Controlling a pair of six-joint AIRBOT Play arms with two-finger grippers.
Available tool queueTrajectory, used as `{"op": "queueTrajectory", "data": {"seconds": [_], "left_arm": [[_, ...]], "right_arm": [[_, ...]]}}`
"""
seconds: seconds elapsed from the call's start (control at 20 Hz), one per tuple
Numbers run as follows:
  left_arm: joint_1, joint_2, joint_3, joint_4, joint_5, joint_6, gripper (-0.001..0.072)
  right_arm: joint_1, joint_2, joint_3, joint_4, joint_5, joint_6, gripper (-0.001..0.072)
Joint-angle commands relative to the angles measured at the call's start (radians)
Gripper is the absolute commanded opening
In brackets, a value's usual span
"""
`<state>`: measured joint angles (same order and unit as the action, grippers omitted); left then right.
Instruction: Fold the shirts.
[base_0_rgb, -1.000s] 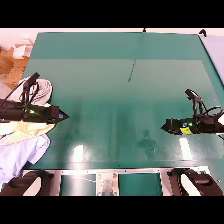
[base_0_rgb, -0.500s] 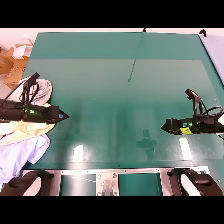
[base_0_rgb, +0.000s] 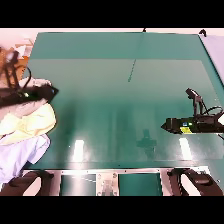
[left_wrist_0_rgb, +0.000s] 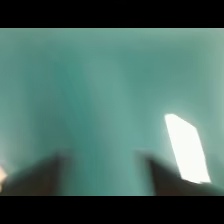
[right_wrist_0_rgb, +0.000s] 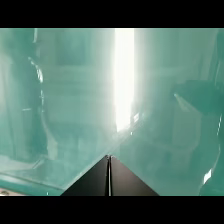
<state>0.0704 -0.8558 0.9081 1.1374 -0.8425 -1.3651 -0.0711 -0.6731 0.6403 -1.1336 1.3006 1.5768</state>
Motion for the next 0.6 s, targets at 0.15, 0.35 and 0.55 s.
{"op": "queueTrajectory", "data": {"seconds": [0.15,0.35,0.55], "left_arm": [[0.163,-0.364,0.2,0.378,0.237,0.016,0.0711],[0.179,-0.635,0.204,0.378,0.284,0.144,0.0712],[0.179,-0.767,0.221,0.378,0.36,0.143,0.071]], "right_arm": [[0.001,0.001,-0.001,0.0,-0.09,0.0,0.0254],[0.001,0.001,-0.001,0.0,-0.127,0.0,0.0284],[0.001,0.001,-0.001,0.0,-0.127,0.0,0.0289]]}}
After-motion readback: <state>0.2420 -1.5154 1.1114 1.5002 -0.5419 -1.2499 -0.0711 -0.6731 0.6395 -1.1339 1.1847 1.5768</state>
